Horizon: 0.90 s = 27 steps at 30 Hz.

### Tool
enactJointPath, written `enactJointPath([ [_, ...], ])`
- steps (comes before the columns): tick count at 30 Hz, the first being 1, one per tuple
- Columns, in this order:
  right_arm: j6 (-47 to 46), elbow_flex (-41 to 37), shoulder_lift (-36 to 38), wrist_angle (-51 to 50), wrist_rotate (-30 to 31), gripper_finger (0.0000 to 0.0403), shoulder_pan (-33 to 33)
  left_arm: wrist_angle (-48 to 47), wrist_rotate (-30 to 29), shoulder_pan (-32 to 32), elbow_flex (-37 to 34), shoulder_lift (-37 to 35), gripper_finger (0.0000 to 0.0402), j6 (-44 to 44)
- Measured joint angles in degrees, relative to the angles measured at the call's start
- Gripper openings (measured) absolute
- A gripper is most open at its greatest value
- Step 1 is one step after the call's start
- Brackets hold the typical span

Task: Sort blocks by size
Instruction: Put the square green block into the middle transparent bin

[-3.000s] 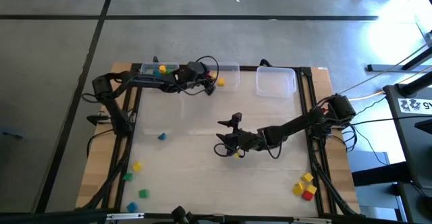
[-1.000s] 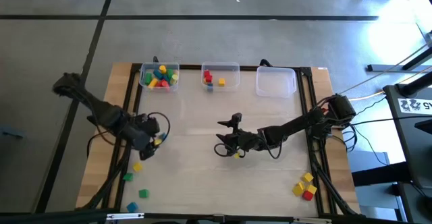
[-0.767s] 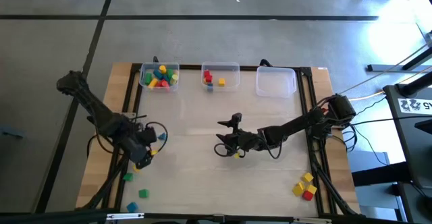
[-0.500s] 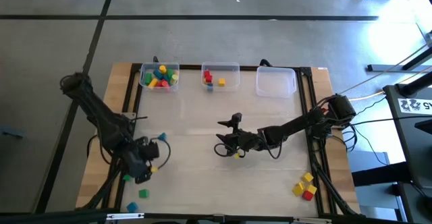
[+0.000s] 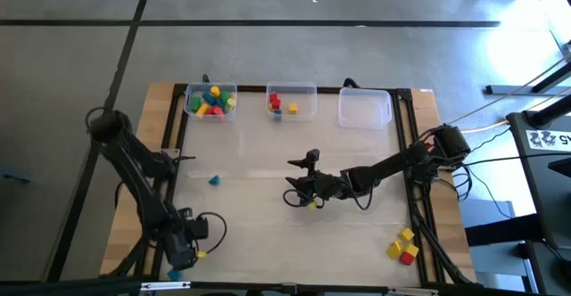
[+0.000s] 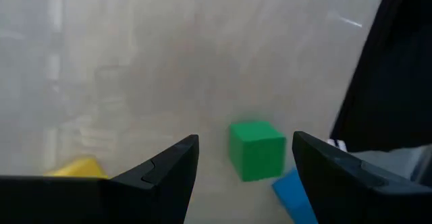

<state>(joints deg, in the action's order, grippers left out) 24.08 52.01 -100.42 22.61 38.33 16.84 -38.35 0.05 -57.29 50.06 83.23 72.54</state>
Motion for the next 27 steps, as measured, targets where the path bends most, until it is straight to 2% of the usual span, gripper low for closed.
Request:
enactJointPath([
  [12, 0.0, 0.0, 0.0, 0.0, 0.0, 0.0278, 0.0, 4.9, 0.4, -5.2, 0.1, 3.4, 0.0235, 12.4],
  [27, 0.0, 0.0, 0.0, 0.2, 0.2, 0.0278, 0.0, 5.6, 0.3, -6.5, 0.2, 10.5, 0.0235, 13.7],
])
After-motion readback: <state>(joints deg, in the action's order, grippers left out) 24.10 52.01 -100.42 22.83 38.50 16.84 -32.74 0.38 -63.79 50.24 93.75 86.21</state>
